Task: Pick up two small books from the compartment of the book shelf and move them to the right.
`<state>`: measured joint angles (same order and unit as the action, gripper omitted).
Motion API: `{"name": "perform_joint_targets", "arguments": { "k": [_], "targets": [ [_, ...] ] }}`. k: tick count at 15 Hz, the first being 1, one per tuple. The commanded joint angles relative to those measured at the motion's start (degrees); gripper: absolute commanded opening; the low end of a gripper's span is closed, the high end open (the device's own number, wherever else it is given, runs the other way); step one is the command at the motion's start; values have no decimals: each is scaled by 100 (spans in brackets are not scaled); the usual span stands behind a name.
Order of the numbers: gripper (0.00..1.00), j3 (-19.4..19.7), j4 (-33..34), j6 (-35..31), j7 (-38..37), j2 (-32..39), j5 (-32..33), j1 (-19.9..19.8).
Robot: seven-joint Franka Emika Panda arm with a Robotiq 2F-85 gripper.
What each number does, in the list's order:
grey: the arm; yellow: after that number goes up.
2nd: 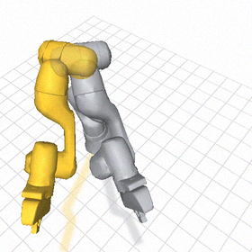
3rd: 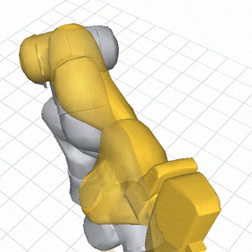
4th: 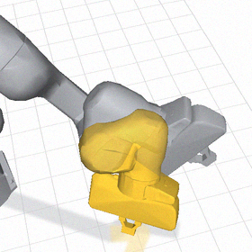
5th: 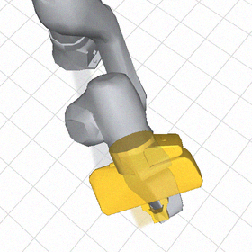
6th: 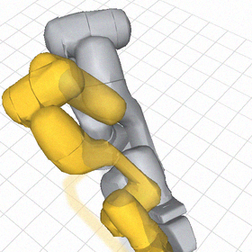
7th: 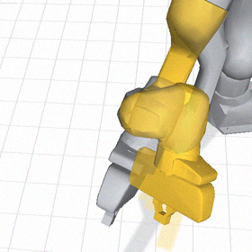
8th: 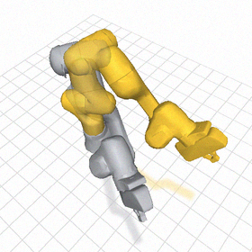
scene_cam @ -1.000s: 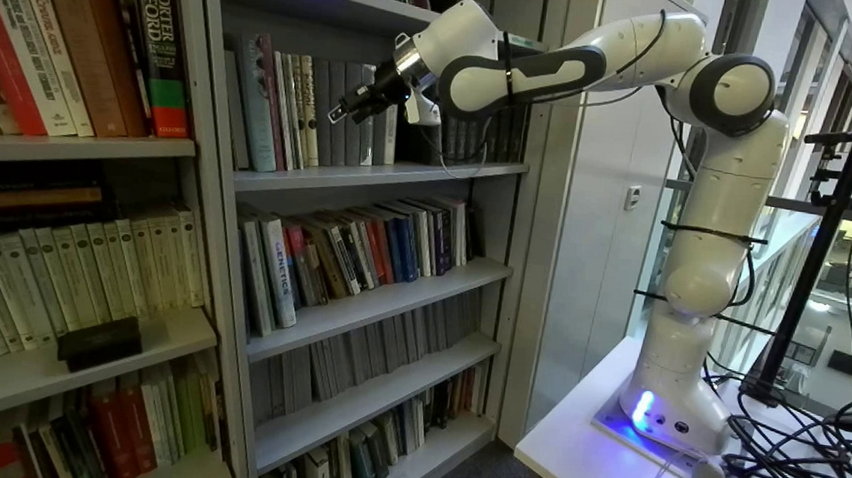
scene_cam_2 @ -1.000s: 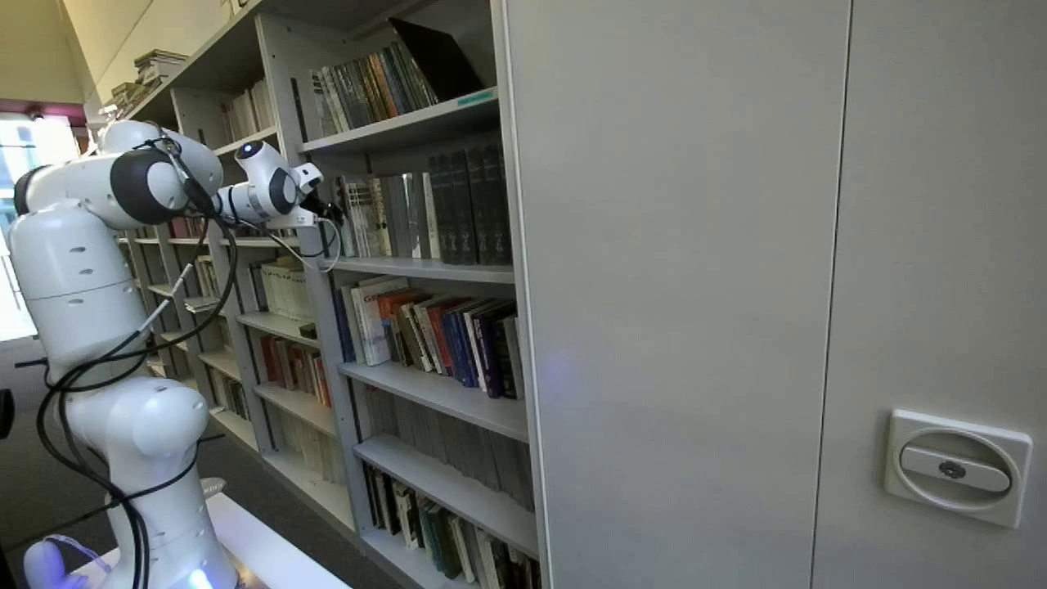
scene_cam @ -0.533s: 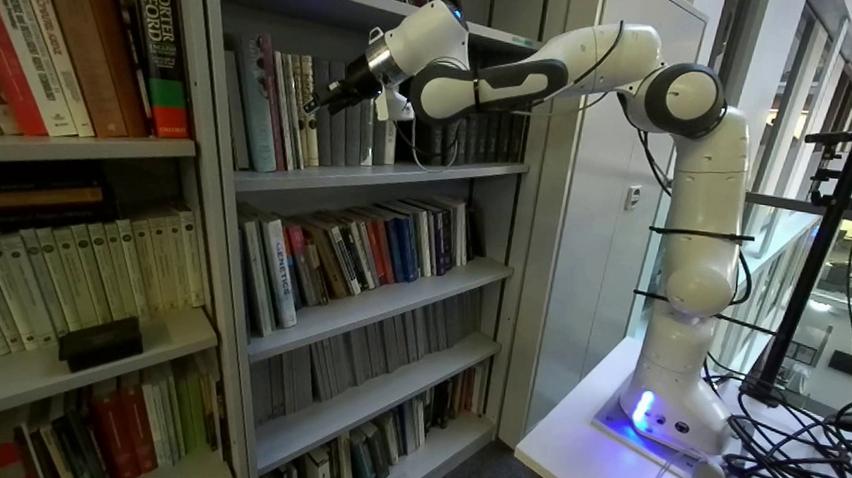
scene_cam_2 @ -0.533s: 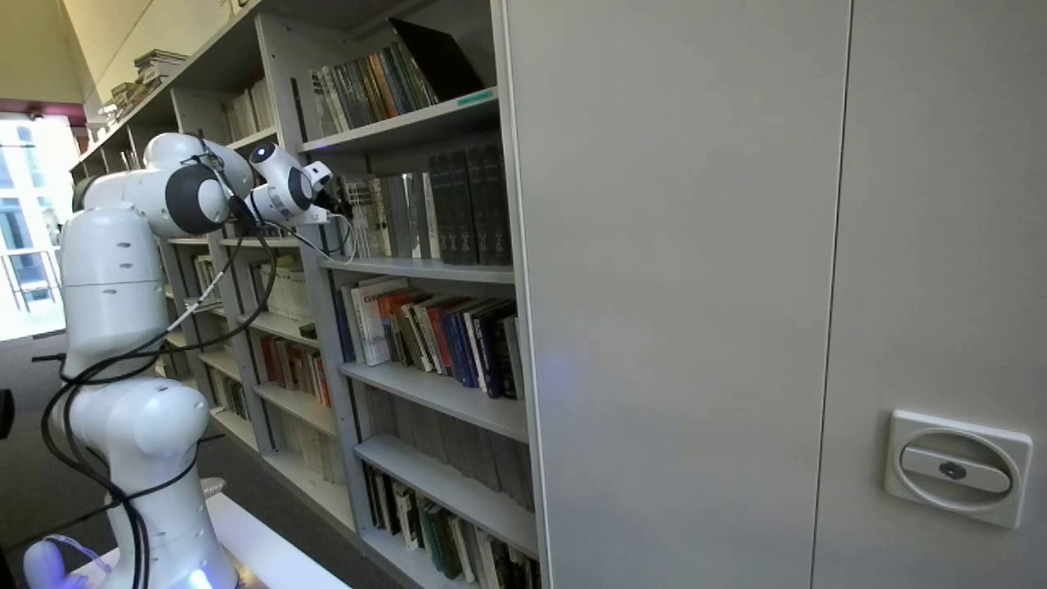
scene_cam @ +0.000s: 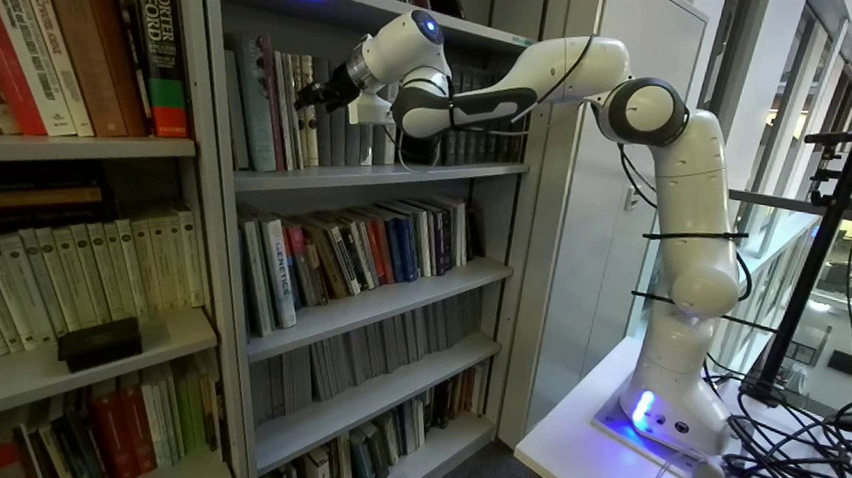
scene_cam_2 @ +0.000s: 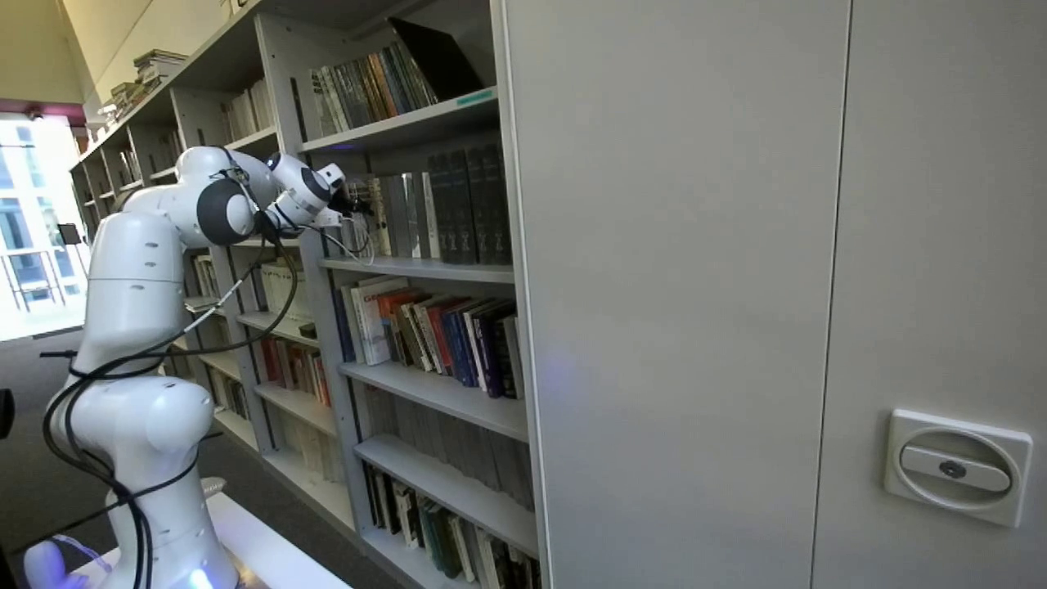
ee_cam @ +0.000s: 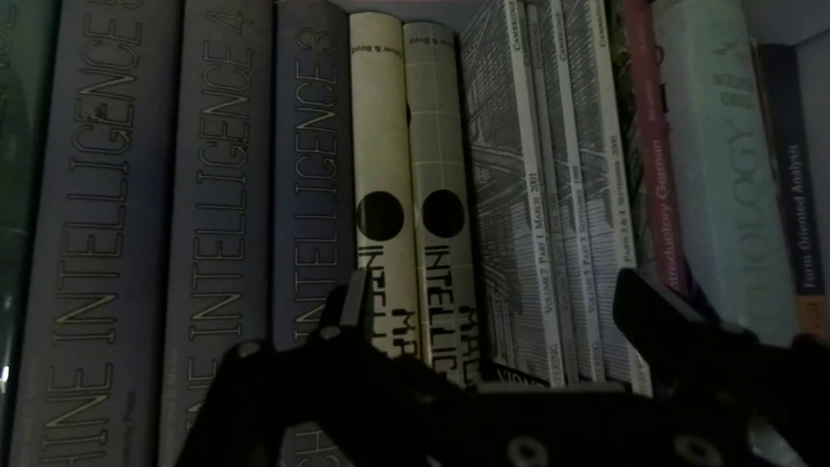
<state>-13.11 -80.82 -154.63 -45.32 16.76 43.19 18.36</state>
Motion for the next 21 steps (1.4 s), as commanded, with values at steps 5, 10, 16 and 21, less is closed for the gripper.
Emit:
{"name": "perform_joint_targets", "arguments": {
  "k": [5,10,16,21],
  "targets": [
    [100,292,346,551,-899,165,855,370],
    [100,364,424,671,-1170,169,1067,421],
    [100,365,666,822,-1230,290,1173,522],
    [100,398,917,962,-1233,462,1231,621]
  ]
}}
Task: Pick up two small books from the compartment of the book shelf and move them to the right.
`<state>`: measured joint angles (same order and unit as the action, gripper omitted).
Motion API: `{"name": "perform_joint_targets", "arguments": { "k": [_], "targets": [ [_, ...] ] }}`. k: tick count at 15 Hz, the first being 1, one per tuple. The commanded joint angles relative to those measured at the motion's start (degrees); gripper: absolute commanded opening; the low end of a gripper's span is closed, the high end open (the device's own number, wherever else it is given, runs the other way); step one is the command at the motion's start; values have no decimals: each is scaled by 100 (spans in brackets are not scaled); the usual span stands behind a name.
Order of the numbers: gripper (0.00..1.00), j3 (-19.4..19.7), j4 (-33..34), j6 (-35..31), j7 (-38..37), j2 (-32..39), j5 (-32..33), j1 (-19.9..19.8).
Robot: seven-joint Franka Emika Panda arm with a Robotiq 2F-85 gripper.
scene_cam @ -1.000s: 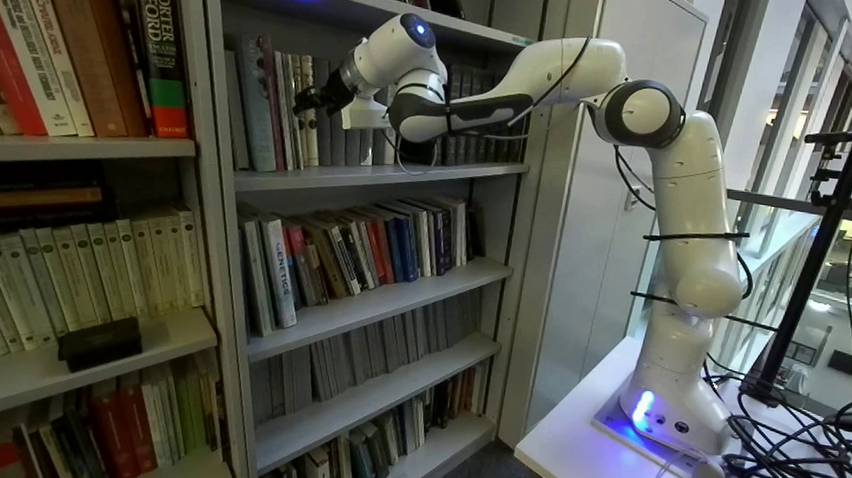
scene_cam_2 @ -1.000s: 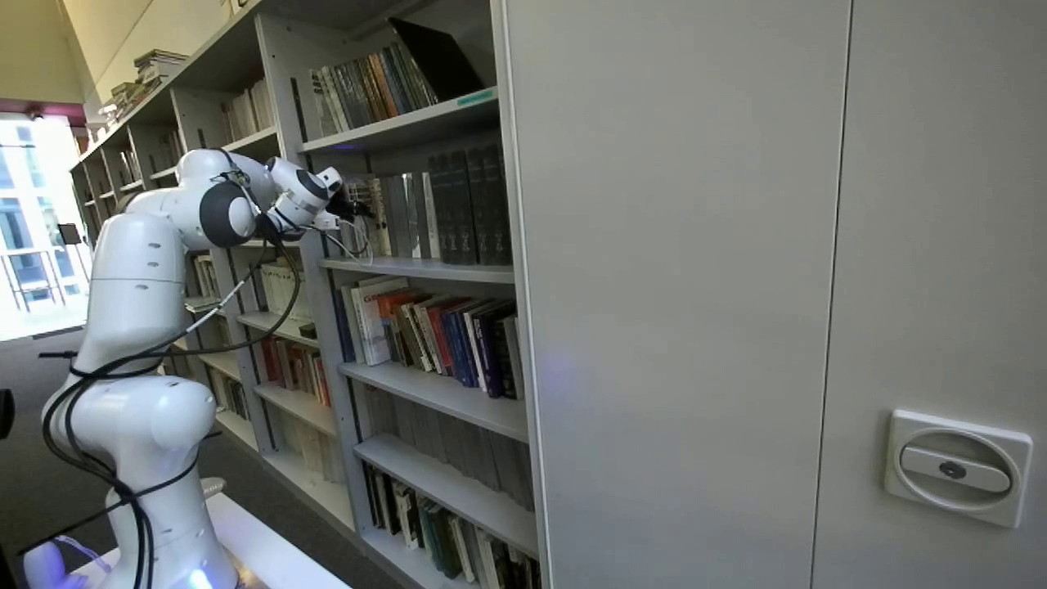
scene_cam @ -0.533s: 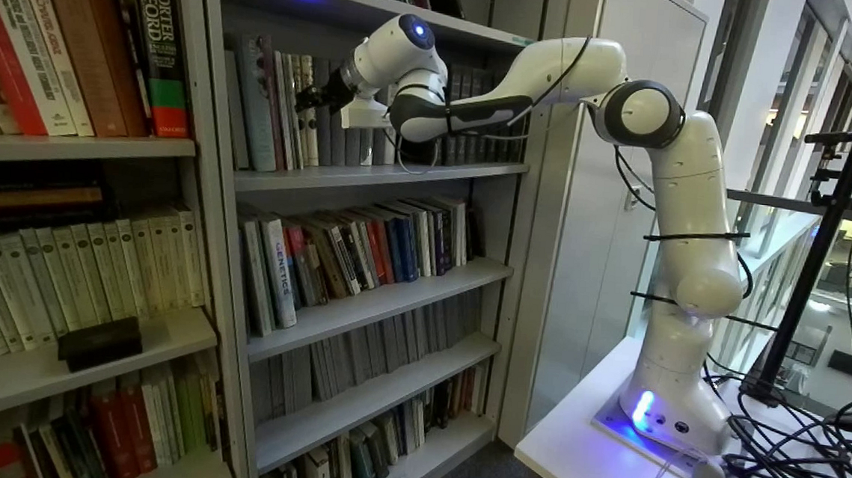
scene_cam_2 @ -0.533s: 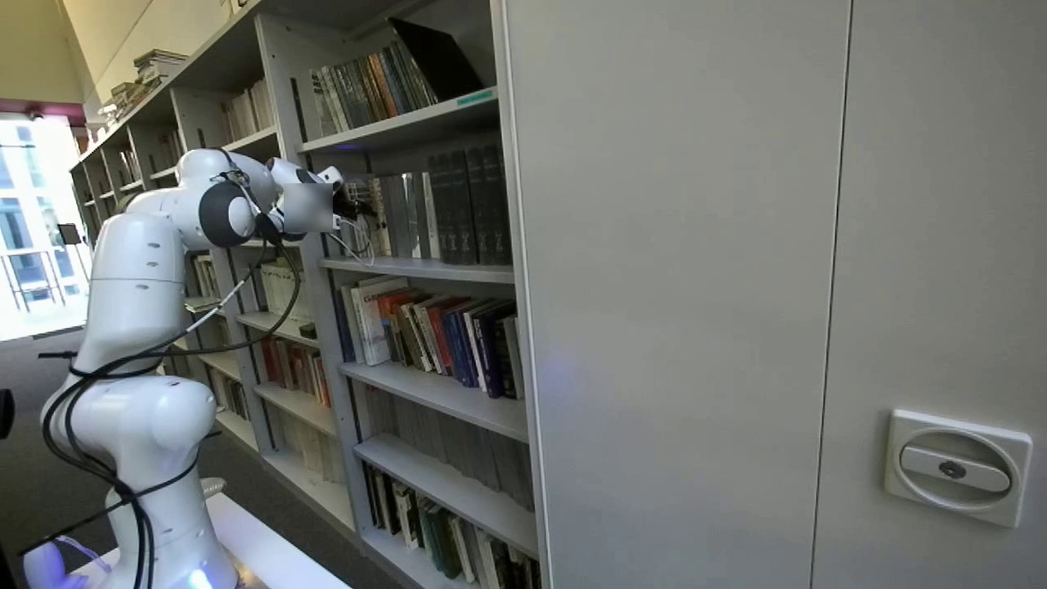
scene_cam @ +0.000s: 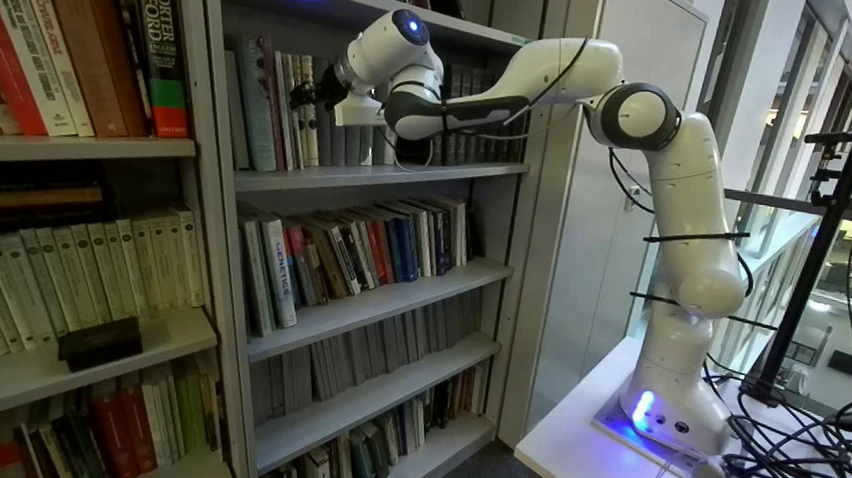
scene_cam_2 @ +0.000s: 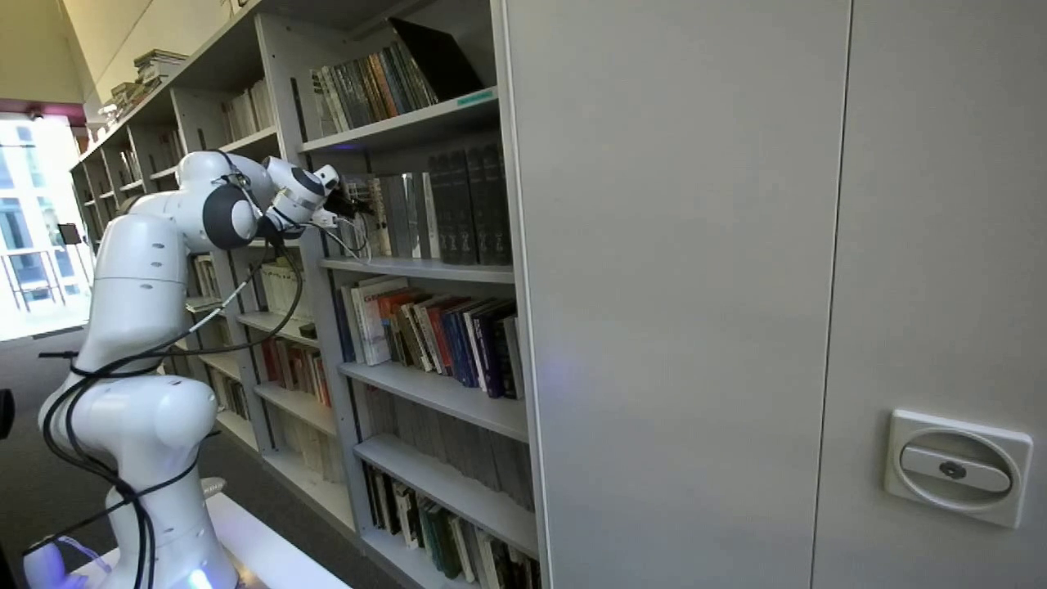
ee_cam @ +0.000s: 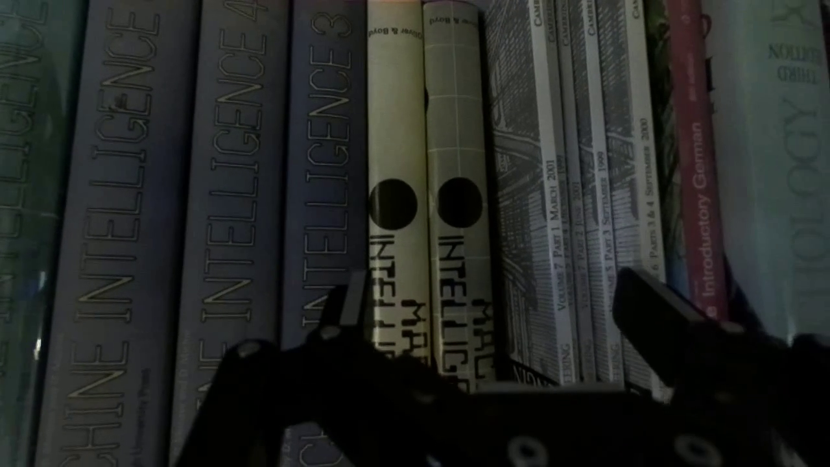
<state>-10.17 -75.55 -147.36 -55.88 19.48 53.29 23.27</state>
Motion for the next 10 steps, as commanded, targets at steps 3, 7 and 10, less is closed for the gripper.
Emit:
{"name": "perform_joint_targets", "arguments": {
  "k": [3,7,10],
  "targets": [
    [100,122,604,367,-171,316,225,137],
    [100,143,835,483,-151,446,207,137],
    [74,146,920,527,-152,496,222,138]
  ]
}}
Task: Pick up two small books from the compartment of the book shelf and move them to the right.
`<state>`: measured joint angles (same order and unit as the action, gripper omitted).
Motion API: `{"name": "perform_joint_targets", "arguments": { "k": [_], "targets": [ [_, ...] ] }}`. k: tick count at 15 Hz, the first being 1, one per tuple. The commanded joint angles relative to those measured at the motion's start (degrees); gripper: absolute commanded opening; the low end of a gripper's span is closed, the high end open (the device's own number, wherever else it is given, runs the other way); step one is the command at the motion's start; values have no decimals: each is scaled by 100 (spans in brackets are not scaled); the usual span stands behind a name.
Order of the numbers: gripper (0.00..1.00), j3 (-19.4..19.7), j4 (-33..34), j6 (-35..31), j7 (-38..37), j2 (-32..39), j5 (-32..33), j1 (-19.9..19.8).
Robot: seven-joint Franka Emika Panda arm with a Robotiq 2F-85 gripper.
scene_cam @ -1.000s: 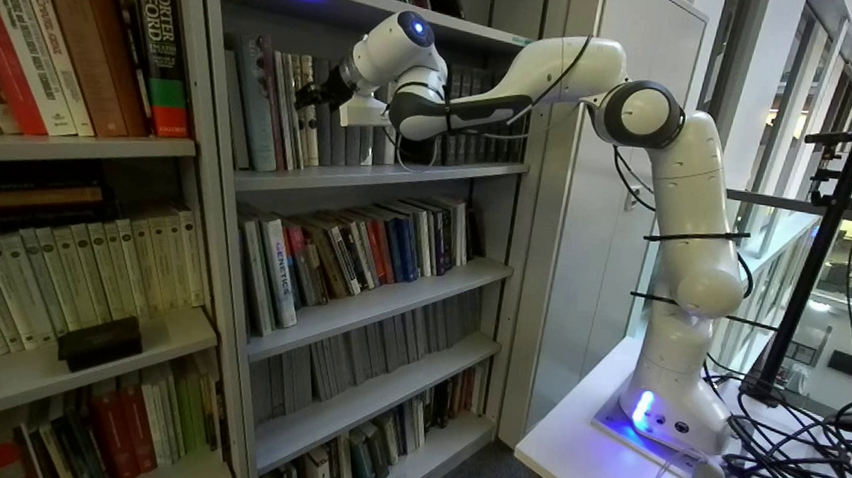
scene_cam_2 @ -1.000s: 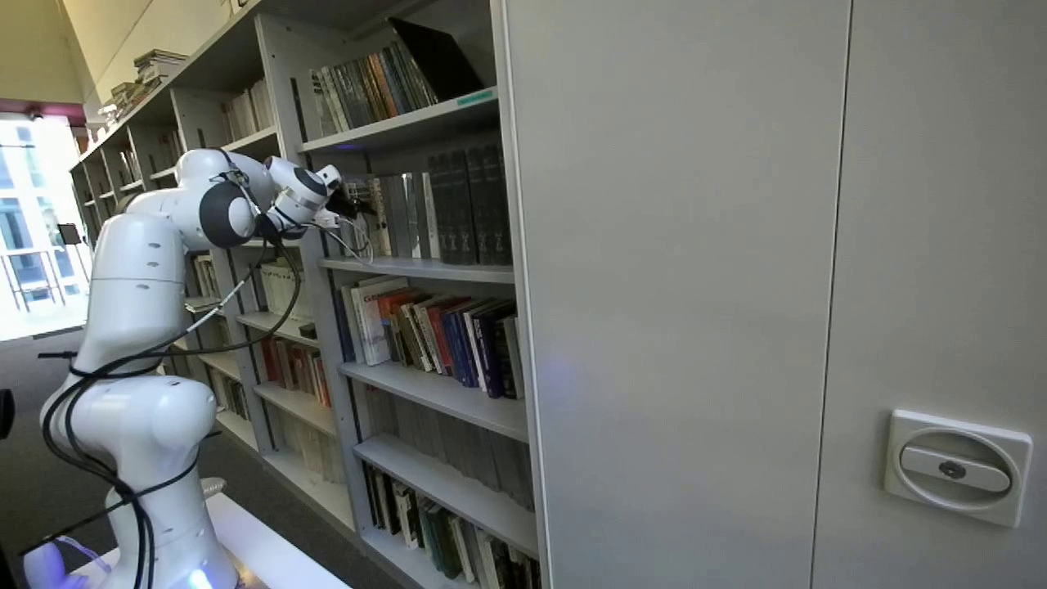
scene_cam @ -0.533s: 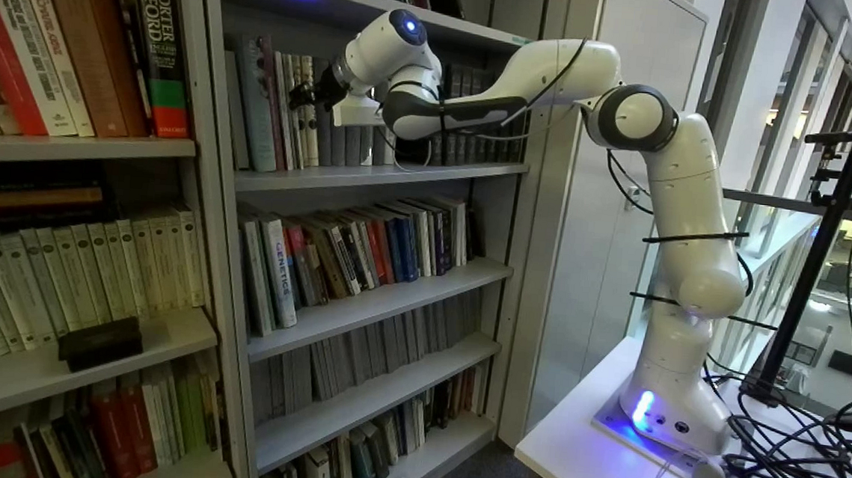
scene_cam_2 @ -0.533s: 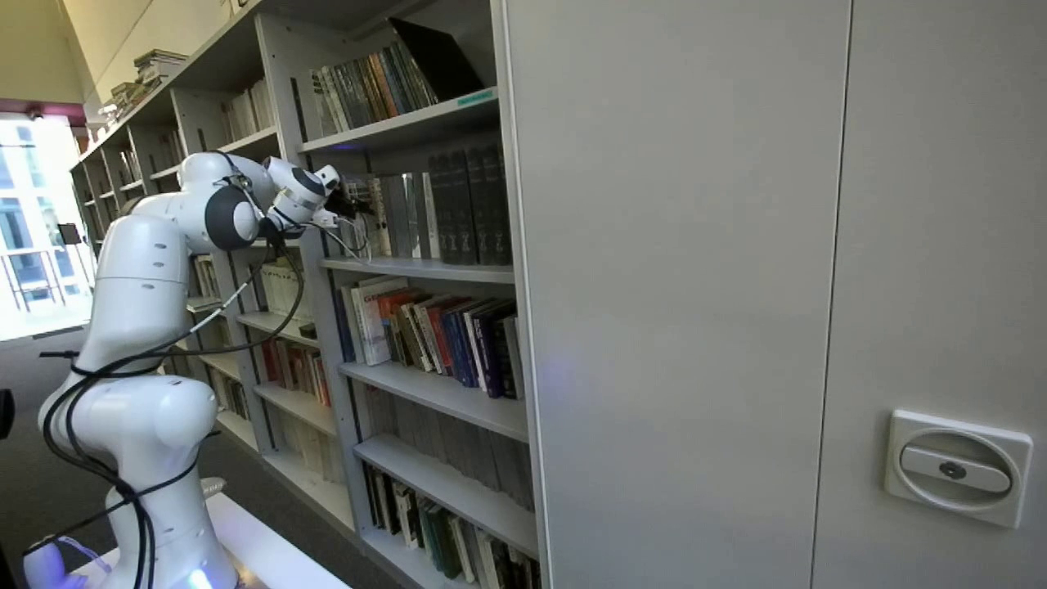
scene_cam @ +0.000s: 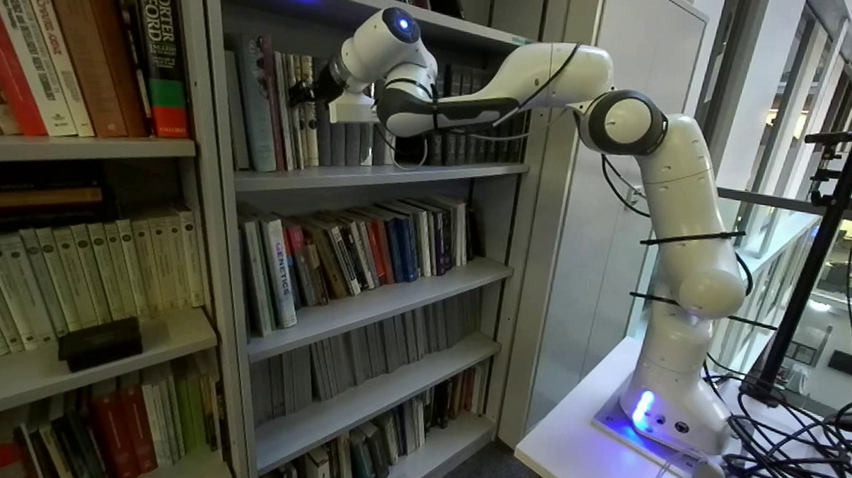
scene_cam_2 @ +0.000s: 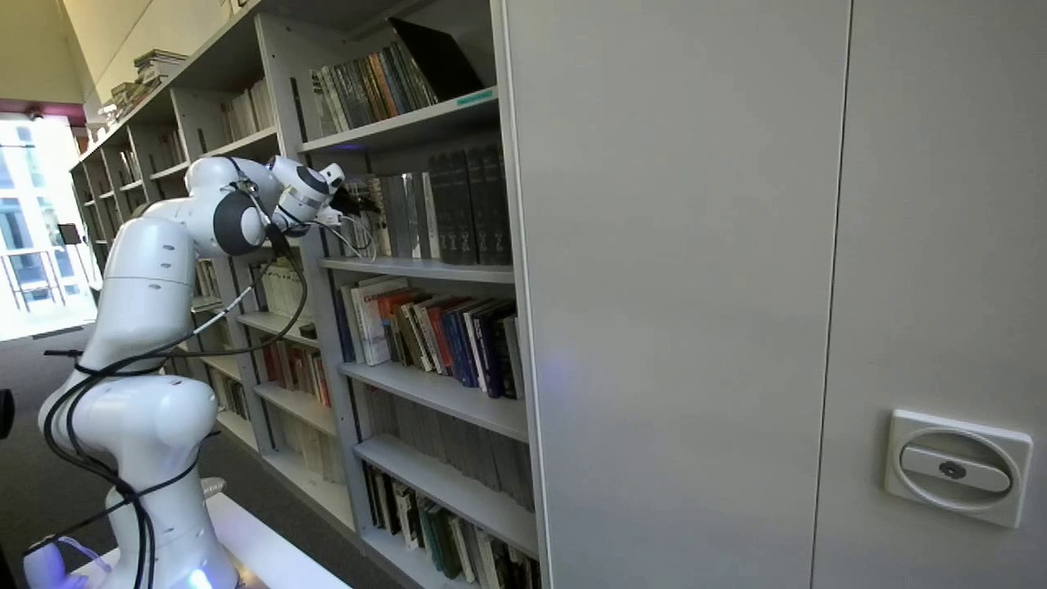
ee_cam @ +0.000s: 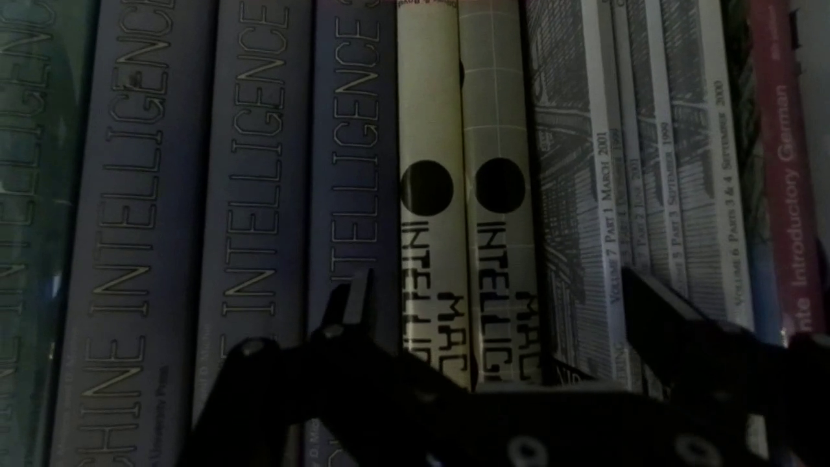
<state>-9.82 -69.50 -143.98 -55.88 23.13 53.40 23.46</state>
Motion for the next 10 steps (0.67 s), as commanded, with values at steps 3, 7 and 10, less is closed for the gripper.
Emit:
{"name": "perform_joint_targets", "arguments": {
  "k": [3,7,10],
  "targets": [
    [49,110,311,168,-153,126,198,131],
    [20,99,251,126,-138,84,166,146],
    [0,93,212,102,-127,64,148,167]
  ]
}}
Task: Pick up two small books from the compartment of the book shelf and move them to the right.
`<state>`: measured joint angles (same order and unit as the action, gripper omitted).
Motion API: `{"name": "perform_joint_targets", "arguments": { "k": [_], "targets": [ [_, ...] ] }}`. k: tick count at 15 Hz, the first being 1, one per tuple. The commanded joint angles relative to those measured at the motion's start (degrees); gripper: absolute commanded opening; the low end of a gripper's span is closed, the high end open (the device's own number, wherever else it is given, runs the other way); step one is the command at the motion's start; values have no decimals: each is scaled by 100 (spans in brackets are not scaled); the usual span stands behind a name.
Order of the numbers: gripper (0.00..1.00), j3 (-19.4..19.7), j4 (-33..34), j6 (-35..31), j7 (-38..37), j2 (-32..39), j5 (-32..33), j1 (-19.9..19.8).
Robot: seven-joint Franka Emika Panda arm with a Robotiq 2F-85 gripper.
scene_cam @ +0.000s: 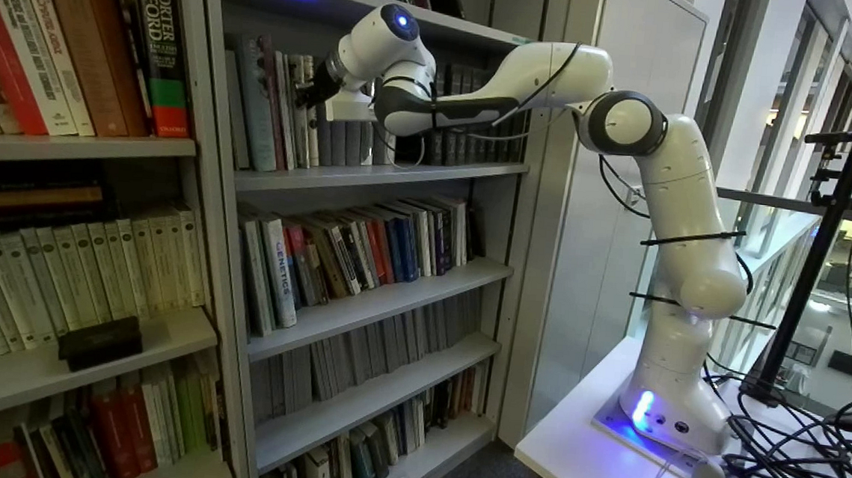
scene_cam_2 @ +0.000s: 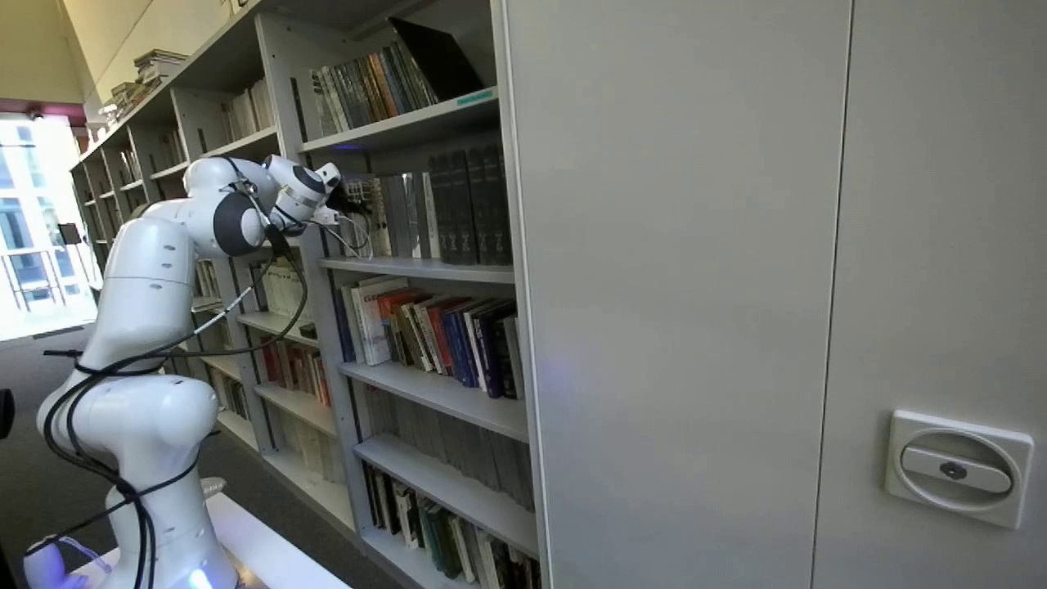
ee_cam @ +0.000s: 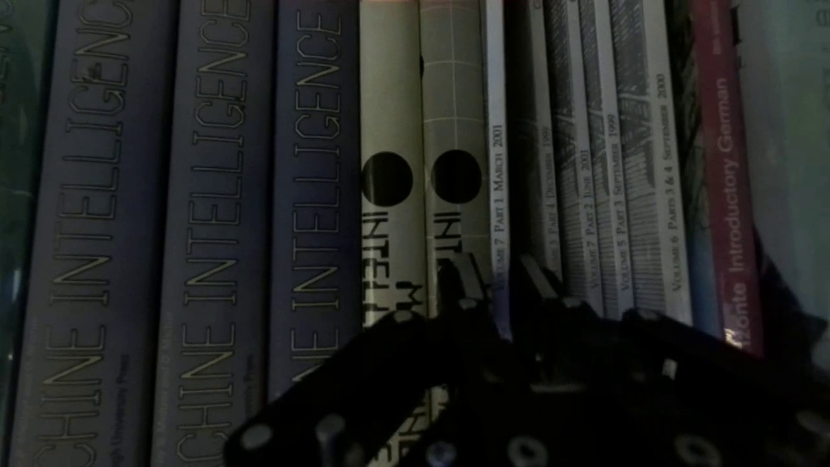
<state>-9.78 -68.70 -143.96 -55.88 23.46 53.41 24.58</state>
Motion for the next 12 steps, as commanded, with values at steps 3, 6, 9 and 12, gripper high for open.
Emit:
{"name": "perform_joint_targets", "arguments": {
  "k": [3,6,9,12],
  "targets": [
    [2,85,95,80,-112,13,135,74],
    [2,-51,-152,-71,130,-133,-88,-29],
    [2,-436,-716,-438,1054,-453,-758,-299],
    [2,-776,-1211,-356,2097,-825,-1559,-537]
  ]
}}
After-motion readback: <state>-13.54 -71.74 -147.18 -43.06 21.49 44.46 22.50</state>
